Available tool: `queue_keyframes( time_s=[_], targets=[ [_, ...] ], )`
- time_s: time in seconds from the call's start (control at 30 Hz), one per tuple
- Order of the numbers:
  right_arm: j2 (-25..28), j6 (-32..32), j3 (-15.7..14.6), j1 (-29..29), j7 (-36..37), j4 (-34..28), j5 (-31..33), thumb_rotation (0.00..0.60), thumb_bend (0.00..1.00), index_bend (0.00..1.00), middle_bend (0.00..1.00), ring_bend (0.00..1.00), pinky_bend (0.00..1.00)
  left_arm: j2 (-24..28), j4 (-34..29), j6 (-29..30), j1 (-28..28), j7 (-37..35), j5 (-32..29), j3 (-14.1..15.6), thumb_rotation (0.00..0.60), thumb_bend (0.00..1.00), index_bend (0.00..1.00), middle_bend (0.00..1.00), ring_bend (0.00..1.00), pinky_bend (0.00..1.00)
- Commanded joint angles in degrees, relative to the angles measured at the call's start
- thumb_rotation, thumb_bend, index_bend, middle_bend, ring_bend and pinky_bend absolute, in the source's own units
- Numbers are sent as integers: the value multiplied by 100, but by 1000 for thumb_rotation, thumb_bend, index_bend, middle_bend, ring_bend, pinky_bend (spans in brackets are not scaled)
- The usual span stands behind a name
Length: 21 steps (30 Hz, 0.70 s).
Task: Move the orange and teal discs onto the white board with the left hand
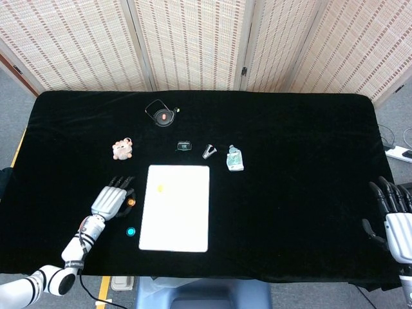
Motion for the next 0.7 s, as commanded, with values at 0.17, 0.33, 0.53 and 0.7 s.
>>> queue_keyframes(
  time_s=[0.17,0.33,0.53,0.7],
  targets=[
    [9,46,3,-25,0,-7,-6,600,423,0,0,0,0,-22,37,-2,-20,-165,76,-62,600,455,518,83,0,0],
    [2,38,-6,-24,7,-2,-23,600,423,0,0,0,0,61,-100,77,-97,-243,227,-147,600,456,517,84,0,0],
    [15,51,3,-32,42,29,-16,600,423,0,0,0,0,187,-457,-22,-342,-148,257,-355,600,456,517,83,0,0],
    [28,54,6,-41,92,64,-5,600,423,0,0,0,0,137,-662,-248,-660,77,165,-561,600,456,516,83,0,0]
  ],
)
